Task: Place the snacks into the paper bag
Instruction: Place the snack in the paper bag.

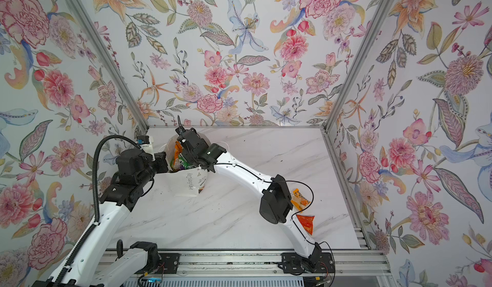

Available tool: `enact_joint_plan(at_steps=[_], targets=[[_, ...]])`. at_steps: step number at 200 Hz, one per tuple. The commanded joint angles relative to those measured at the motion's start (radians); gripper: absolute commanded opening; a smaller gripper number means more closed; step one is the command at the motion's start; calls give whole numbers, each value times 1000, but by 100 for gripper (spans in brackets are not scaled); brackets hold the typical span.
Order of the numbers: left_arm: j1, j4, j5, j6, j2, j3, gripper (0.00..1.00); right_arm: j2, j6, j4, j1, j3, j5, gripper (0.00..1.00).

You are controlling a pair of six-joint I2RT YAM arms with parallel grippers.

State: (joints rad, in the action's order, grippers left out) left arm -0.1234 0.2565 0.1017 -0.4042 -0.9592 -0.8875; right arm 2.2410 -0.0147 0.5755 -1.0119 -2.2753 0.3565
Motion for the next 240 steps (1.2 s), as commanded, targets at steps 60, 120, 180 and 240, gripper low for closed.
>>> enact_joint_plan(at_steps=[60, 120, 180, 240], targets=[[11, -22, 16, 4, 19, 18, 0, -28, 4, 22, -8, -33, 4, 33], [11, -20, 13, 7, 20, 18, 0, -117, -14, 39, -30, -12, 12, 46], [11, -22, 13, 5, 16, 18, 0, -282, -46, 39, -39, 120, 27, 48], [12, -22, 15, 6, 16, 17, 0, -513, -86, 39, -37, 376, 125, 51]])
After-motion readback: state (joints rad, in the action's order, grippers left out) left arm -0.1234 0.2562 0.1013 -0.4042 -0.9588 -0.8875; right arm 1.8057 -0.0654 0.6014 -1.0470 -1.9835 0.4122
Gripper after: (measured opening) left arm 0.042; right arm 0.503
